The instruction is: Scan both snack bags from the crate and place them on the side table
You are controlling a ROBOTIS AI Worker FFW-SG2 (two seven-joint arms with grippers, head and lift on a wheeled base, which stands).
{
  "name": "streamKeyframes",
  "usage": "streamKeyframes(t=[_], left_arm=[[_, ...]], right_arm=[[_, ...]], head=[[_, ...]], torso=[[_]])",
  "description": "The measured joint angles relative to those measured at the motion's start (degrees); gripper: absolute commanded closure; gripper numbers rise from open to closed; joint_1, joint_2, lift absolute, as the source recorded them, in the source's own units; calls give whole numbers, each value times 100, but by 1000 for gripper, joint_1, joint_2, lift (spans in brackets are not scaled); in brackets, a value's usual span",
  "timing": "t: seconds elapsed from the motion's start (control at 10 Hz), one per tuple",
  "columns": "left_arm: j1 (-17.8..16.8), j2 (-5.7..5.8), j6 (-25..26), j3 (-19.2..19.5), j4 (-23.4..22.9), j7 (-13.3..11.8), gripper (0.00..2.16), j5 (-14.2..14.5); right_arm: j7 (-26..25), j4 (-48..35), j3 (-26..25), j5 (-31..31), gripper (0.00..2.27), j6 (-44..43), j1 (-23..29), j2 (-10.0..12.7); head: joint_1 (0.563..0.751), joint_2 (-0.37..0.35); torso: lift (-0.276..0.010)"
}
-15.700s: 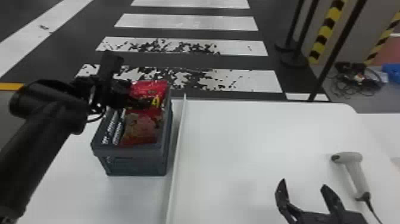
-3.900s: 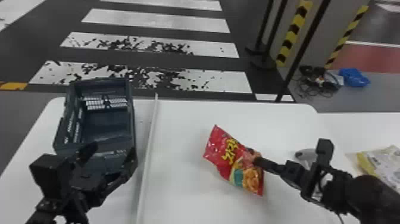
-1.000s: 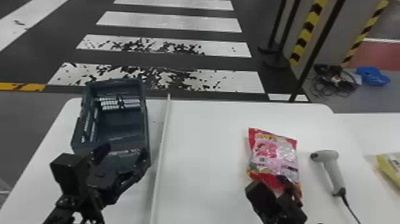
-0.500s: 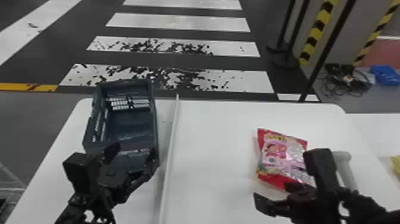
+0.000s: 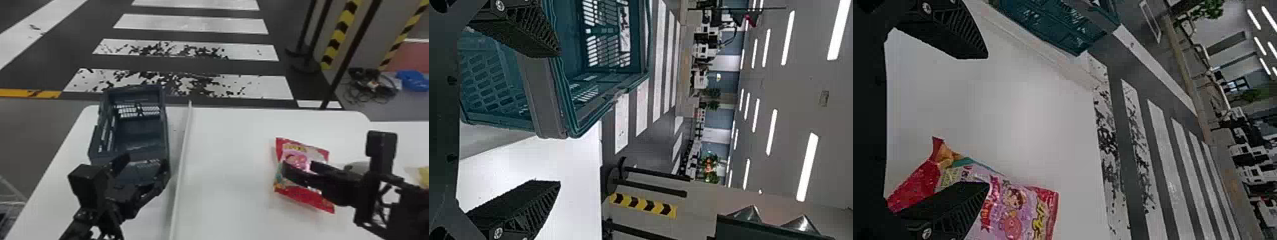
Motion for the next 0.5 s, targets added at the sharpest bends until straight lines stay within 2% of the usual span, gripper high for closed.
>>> streamKeyframes(t=[0.2, 0.5], left_arm=[[16, 0, 2, 0, -18, 4, 87, -10], [-6, -11, -5, -4, 0, 36, 87, -11]], right_arm=[[4, 487, -254, -390, 107, -656, -214, 170], [-190, 1166, -253, -372, 117, -2253, -303, 295]], head=[[695, -61], [695, -94]], torso=[[-95], [-95]])
